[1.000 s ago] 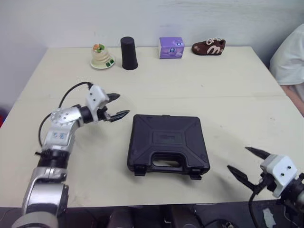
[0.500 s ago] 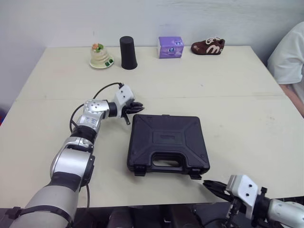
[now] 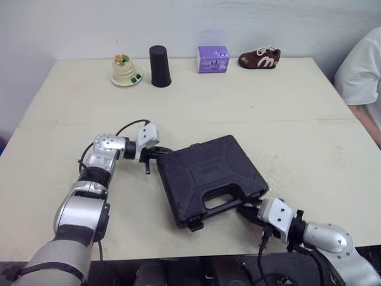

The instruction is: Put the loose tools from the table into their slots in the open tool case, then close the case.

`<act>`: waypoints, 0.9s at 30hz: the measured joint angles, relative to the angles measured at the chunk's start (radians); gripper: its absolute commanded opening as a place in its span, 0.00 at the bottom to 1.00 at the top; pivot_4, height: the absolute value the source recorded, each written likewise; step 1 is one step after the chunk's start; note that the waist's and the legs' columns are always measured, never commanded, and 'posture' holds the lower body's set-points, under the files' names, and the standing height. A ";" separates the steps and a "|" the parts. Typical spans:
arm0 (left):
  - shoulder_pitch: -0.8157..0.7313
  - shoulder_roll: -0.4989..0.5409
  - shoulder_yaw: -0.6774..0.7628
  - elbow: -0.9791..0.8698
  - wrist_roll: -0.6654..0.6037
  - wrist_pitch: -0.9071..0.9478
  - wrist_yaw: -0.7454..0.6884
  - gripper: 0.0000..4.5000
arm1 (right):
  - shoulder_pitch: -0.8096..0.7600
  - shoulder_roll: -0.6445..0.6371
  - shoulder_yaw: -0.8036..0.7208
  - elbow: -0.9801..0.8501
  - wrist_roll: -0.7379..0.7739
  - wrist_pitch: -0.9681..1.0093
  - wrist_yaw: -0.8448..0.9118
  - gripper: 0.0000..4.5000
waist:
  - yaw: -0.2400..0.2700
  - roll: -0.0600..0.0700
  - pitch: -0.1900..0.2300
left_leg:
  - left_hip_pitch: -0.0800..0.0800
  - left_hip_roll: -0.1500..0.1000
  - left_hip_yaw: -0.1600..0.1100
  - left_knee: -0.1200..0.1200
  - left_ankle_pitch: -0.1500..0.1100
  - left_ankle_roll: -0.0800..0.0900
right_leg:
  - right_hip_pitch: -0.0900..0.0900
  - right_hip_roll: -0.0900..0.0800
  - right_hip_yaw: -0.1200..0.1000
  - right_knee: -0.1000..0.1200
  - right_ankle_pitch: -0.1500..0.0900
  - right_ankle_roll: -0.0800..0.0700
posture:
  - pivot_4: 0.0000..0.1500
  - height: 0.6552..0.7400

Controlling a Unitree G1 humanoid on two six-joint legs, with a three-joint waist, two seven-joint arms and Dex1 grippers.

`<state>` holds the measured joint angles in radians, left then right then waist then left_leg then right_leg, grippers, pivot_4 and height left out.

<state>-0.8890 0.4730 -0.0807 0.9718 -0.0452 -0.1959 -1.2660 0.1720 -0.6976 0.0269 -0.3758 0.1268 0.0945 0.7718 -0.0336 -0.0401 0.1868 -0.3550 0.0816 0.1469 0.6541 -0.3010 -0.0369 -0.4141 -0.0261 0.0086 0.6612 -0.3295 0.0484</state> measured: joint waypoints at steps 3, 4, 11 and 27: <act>0.098 0.027 0.023 -0.137 -0.029 0.057 -0.003 0.01 | -0.074 -0.001 -0.017 0.086 -0.016 -0.038 -0.003 0.00 | 0.002 0.000 0.000 | 0.000 0.000 0.000 0.001 0.000 0.000 | 0.000 0.000 0.003 0.001 0.000 0.000 | 1.00 1.00; 0.143 0.038 0.031 -0.208 -0.044 0.091 0.001 0.01 | -0.102 -0.001 -0.018 0.116 -0.022 -0.050 -0.003 0.00 | 0.001 0.000 0.000 | 0.000 0.001 -0.001 0.000 0.000 0.000 | 0.000 0.000 0.004 0.001 0.000 0.000 | 1.00 1.00; 0.475 0.059 0.092 -0.733 -0.157 0.377 0.121 0.01 | -0.187 0.005 -0.039 0.248 -0.043 -0.092 -0.026 0.00 | 0.001 0.000 0.000 | 0.000 0.005 -0.001 -0.002 0.000 0.000 | 0.000 0.000 0.007 0.000 0.000 -0.001 | 1.00 1.00; 0.269 0.009 0.016 -1.023 -0.350 0.635 0.226 0.01 | 0.042 0.112 -0.236 0.029 0.099 0.037 -0.131 0.00 | 0.007 0.001 0.000 | 0.001 -0.002 -0.002 -0.003 0.002 0.002 | 0.003 0.000 0.009 -0.005 0.004 0.003 | 1.00 1.00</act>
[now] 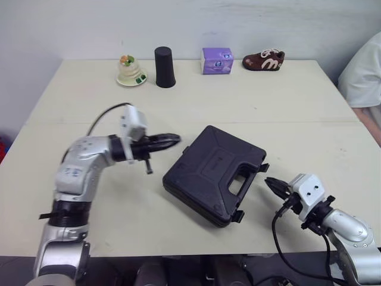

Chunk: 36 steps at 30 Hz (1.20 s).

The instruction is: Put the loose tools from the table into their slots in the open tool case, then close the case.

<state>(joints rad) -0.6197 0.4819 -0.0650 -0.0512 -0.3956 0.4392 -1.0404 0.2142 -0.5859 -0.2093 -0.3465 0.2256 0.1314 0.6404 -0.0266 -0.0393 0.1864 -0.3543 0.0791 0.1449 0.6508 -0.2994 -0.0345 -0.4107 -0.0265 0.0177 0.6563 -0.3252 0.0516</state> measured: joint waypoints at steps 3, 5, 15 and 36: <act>-0.114 -0.093 -0.116 0.086 0.069 -0.052 0.003 0.01 | -0.003 0.005 -0.017 -0.003 0.015 0.025 -0.010 0.00 | -0.002 0.000 0.000 | 0.000 0.000 0.001 0.001 0.000 0.000 | -0.001 0.001 0.001 0.000 0.000 0.000 | 1.00 1.00; -0.185 -0.148 -0.174 0.163 0.123 -0.100 0.004 0.01 | -0.003 0.006 -0.034 -0.002 0.015 0.049 -0.030 0.00 | -0.007 0.000 0.000 | 0.001 0.000 0.002 0.001 0.000 0.000 | -0.001 0.001 0.004 0.000 0.000 0.000 | 1.00 1.00; -0.267 -0.337 -0.322 0.429 0.290 -0.156 0.085 0.01 | -0.039 0.013 -0.031 -0.001 0.007 0.066 -0.058 0.00 | -0.010 0.000 0.000 | 0.001 0.001 0.003 -0.001 0.000 -0.001 | -0.002 0.002 0.006 0.000 0.000 0.000 | 1.00 1.00; -0.394 -0.460 -0.350 0.668 0.443 -0.267 0.217 0.01 | -0.204 0.018 0.058 0.080 -0.044 0.110 -0.061 0.00 | -0.004 0.000 0.000 | 0.002 -0.005 0.002 -0.001 0.000 0.005 | 0.000 -0.001 0.006 -0.002 0.001 0.005 | 1.00 1.00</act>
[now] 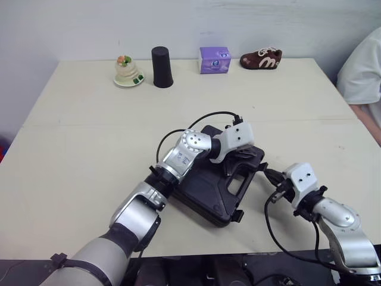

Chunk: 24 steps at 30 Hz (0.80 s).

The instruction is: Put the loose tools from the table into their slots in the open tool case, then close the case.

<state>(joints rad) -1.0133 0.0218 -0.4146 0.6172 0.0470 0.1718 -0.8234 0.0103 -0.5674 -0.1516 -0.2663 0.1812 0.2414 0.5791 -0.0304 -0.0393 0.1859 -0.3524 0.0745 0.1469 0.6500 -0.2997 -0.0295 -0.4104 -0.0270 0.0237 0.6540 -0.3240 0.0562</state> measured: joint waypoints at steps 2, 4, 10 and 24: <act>-0.010 -0.002 -0.012 0.022 0.024 -0.026 0.005 0.01 | -0.012 0.000 0.005 0.002 0.001 0.000 0.007 0.00 | 0.000 -0.002 -0.002 | 0.000 0.000 0.000 0.000 0.000 0.000 | 0.001 0.000 0.000 0.000 0.000 0.000 | 1.00 1.00; -0.016 -0.003 -0.019 0.031 0.039 -0.036 0.008 0.01 | -0.017 0.000 0.012 0.005 0.000 0.003 0.014 0.00 | -0.002 -0.005 -0.005 | 0.000 0.000 0.000 0.000 0.000 0.000 | 0.001 0.000 0.000 0.000 0.000 0.000 | 1.00 1.00; -0.013 -0.007 -0.018 0.038 0.040 -0.029 0.005 0.01 | -0.045 0.000 0.037 0.002 0.004 0.034 0.039 0.00 | -0.019 -0.009 -0.008 | 0.001 0.004 0.000 -0.002 -0.001 -0.001 | 0.001 0.001 0.000 0.000 0.000 -0.001 | 1.00 1.00; 0.046 0.016 0.004 -0.006 0.047 -0.023 0.005 0.01 | -0.060 0.017 0.095 -0.002 -0.023 0.030 0.044 0.00 | -0.048 -0.016 -0.019 | 0.002 0.008 0.000 -0.004 -0.002 -0.002 | 0.003 0.003 0.001 0.000 -0.002 -0.005 | 1.00 1.00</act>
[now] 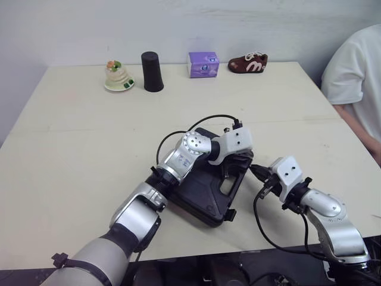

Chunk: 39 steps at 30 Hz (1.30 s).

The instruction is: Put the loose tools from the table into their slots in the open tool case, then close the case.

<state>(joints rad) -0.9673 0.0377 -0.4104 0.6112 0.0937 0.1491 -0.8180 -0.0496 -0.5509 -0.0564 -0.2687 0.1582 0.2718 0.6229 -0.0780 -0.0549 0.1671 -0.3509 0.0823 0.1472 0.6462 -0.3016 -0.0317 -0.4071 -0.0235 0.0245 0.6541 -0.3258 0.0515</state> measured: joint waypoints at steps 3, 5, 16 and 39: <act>0.046 0.005 0.047 -0.039 -0.045 -0.036 -0.028 0.01 | 0.012 -0.015 0.003 -0.009 -0.001 -0.012 0.010 0.00 | -0.004 0.002 0.000 | 0.000 0.001 0.000 -0.001 0.000 0.000 | -0.001 -0.001 0.000 0.000 0.000 0.000 | 1.00 1.00; 0.095 0.021 0.074 -0.097 -0.105 -0.078 -0.093 0.01 | 0.044 -0.034 -0.006 -0.035 0.002 -0.017 0.025 0.00 | 0.003 0.007 0.002 | -0.001 0.001 -0.001 0.000 0.002 -0.003 | -0.005 -0.001 0.000 0.001 0.000 0.000 | 1.00 1.00; 0.304 0.353 0.126 -0.569 -0.301 -0.148 -0.442 0.01 | 0.362 -0.130 -0.056 -0.197 0.042 -0.121 0.179 0.00 | 0.026 0.014 0.007 | -0.001 0.000 0.001 0.002 0.001 -0.003 | -0.005 -0.002 0.001 0.000 -0.001 0.003 | 1.00 1.00; 0.468 0.443 -0.024 -0.773 -0.197 -0.040 -0.318 0.01 | 0.413 -0.140 0.049 -0.441 0.129 0.037 0.184 0.00 | 0.042 0.010 0.004 | 0.000 0.000 0.000 0.001 -0.006 0.009 | 0.000 -0.002 0.004 -0.001 -0.002 0.001 | 1.00 1.00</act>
<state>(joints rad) -0.4990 0.4807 -0.4346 -0.1620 -0.1031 0.1090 -1.1364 0.3633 -0.6906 -0.0074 -0.7094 0.2869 0.3085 0.8073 -0.0362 -0.0452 0.1707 -0.3507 0.0819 0.1469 0.6476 -0.3074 -0.0228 -0.4066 -0.0259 0.0288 0.6527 -0.3275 0.0526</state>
